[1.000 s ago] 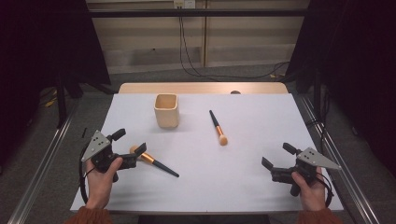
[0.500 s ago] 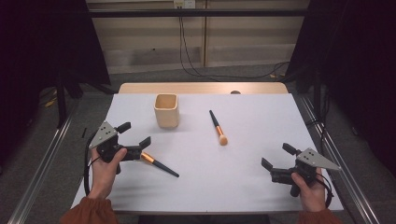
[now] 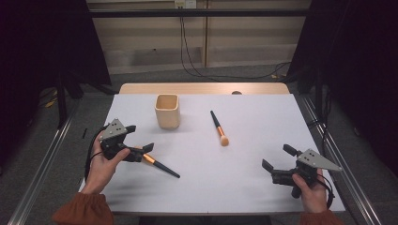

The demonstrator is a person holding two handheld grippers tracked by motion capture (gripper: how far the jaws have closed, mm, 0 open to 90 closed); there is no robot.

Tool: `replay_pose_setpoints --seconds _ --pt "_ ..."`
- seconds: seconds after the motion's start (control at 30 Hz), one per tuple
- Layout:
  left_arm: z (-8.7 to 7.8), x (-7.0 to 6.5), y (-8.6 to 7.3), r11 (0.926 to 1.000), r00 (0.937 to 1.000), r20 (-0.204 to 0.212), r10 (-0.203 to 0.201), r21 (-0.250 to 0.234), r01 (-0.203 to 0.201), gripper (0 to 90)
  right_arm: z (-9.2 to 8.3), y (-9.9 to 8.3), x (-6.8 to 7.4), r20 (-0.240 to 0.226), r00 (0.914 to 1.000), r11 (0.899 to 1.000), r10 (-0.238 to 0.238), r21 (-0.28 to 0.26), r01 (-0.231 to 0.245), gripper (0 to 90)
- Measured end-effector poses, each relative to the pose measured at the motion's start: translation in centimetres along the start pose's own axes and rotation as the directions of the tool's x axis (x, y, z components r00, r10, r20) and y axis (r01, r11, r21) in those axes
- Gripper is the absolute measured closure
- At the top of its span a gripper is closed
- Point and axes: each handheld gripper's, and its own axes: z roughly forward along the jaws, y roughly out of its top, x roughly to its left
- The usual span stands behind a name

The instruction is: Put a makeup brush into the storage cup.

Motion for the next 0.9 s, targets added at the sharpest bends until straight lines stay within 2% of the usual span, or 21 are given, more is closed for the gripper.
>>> replay_pose_setpoints --seconds 0.1,0.17,0.27,0.37,0.47,0.5,0.57,0.63,0.67,0.7,0.77,0.8,0.9 --pt "0.2 0.0 0.4 0.9987 0.9993 0.026 0.026 0.044 -0.027 2.8 0.0 0.0 0.0 0.0 1.0 1.0 0.0 0.001 0.0 0.0" --pt "0.5 0.0 0.6 0.9952 0.9982 0.048 0.035 0.09 -0.039 2.8 0.0 0.0 0.0 -0.001 1.0 1.0 -0.003 0.002 0.003 0.0" --pt "0.9 0.0 0.9 0.9846 0.9949 0.077 0.066 0.157 -0.078 2.9 0.0 0.0 0.0 -0.002 1.0 1.0 -0.003 0.002 0.003 0.0" --pt "1.4 0.0 0.9 0.9784 0.9928 0.107 0.054 0.193 -0.074 3.7 0.0 0.0 0.0 -0.002 1.0 1.0 0.002 0.003 -0.002 0.0" --pt "1.9 0.0 0.7 0.9668 0.9902 0.123 0.066 0.237 -0.094 3.9 0.0 -0.1 0.0 -0.006 1.0 1.0 0.003 0.008 -0.003 0.0" --pt "2.0 -0.1 0.6 0.9661 0.9898 0.13 0.058 0.243 -0.088 3.9 0.1 -0.1 0.0 -0.005 1.0 1.0 0.004 0.01 -0.004 0.0" --pt "2.3 0.0 0.7 0.956 0.9865 0.151 0.062 0.275 -0.102 3.9 0.0 -0.1 0.0 -0.006 1.0 1.0 0.003 0.009 -0.003 0.0" --pt "2.6 -0.1 0.8 0.937 0.9833 0.159 0.089 0.321 -0.137 3.8 0.1 -0.1 0.0 -0.006 1.0 1.0 0.003 0.01 -0.003 0.0" --pt "2.7 -0.1 0.9 0.9366 0.9818 0.168 0.088 0.322 -0.139 3.8 0.1 -0.1 0.0 -0.007 1.0 1.0 0.003 0.011 -0.003 0.0" --pt "2.8 -0.1 1.0 0.9317 0.9788 0.181 0.096 0.33 -0.153 3.8 0.1 -0.1 0.0 -0.007 1.0 1.0 0.003 0.011 -0.003 0.0" --pt "2.9 0.0 1.1 0.9266 0.9768 0.187 0.105 0.338 -0.164 3.6 0.1 -0.1 0.1 -0.006 1.0 1.0 0.002 0.011 -0.002 0.0" --pt "2.9 -0.1 1.1 0.9287 0.9784 0.182 0.098 0.337 -0.155 3.6 0.1 -0.1 0.0 -0.008 1.0 1.0 0.002 0.011 -0.002 0.0" --pt "3.1 0.0 1.0 0.911 0.9723 0.202 0.117 0.368 -0.187 3.8 0.0 -0.1 0.0 -0.007 1.0 1.0 0.002 0.01 -0.002 0.0"
